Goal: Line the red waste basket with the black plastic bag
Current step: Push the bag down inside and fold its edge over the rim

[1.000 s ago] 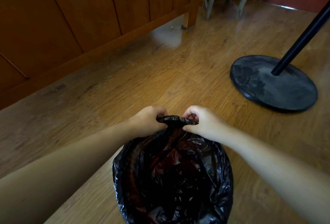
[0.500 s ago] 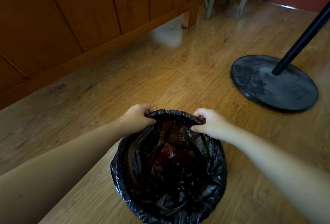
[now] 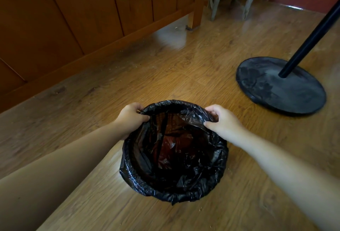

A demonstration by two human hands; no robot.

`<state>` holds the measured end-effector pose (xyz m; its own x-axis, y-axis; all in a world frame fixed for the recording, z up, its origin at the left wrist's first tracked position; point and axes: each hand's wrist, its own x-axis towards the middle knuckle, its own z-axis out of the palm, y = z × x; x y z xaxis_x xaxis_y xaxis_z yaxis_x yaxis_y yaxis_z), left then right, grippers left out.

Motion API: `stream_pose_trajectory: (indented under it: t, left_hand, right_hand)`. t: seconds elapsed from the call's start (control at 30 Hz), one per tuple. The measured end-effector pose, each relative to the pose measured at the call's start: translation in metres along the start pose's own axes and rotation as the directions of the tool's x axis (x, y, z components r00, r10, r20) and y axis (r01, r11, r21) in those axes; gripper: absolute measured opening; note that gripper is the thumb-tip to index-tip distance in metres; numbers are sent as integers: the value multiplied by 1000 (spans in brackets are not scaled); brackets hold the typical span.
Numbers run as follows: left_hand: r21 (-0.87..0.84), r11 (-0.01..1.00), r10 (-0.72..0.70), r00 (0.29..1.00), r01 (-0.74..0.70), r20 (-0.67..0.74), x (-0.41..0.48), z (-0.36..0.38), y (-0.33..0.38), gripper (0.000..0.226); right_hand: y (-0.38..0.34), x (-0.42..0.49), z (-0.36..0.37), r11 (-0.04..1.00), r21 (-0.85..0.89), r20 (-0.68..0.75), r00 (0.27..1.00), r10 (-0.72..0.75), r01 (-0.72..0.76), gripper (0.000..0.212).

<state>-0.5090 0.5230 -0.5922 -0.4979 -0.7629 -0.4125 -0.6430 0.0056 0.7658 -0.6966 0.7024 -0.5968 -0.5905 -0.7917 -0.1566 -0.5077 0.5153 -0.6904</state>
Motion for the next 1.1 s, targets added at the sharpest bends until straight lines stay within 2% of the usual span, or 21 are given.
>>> stream_pose_trajectory:
  t: [0.17, 0.4, 0.53, 0.63, 0.7, 0.77, 0.83, 0.9, 1.0, 1.1]
  left_hand:
    - [-136, 990, -56, 997, 48, -53, 1, -1, 0, 7]
    - [-319, 944, -159, 964, 86, -212, 7, -6, -6, 8]
    - [-361, 928, -201, 944, 97, -263, 10, -2, -9, 21]
    - [-334, 939, -171, 953, 81, -250, 10, -3, -9, 35]
    - [-172, 985, -74, 959, 27, -272, 6, -4, -9, 59]
    - [117, 986, 152, 936, -121, -316, -5, -6, -10, 76]
    - [357, 871, 439, 861, -337, -258, -22, -6, -11, 88]
    - [496, 696, 625, 779, -520, -60, -36, -4, -12, 100]
    - [554, 531, 667, 719, -641, 192, -50, 6, -19, 110]
    - [574, 458, 676, 685, -679, 271, -55, 13, -24, 109]
  right_hand:
    - [4, 1, 0, 999, 47, -17, 1000, -21, 22, 54]
    - [8, -2, -2, 994, 98, -36, 998, -52, 55, 61]
    - [5, -7, -1, 990, 93, -9, 994, -108, 108, 65]
    - [4, -9, -1, 989, 92, -4, 994, -113, 112, 71]
    - [5, -11, -1, 989, 72, -10, 992, -128, 129, 78]
    - [5, -15, -2, 986, 32, -5, 986, -166, 166, 86]
    - [3, -20, -3, 976, -7, 18, 976, -216, 216, 94]
    - [1, -25, 0, 951, -91, 51, 955, -292, 296, 101]
    - [0, -29, 8, 866, -267, 131, 906, -403, 424, 107]
    - [0, -30, 11, 817, -335, 194, 883, -427, 469, 111]
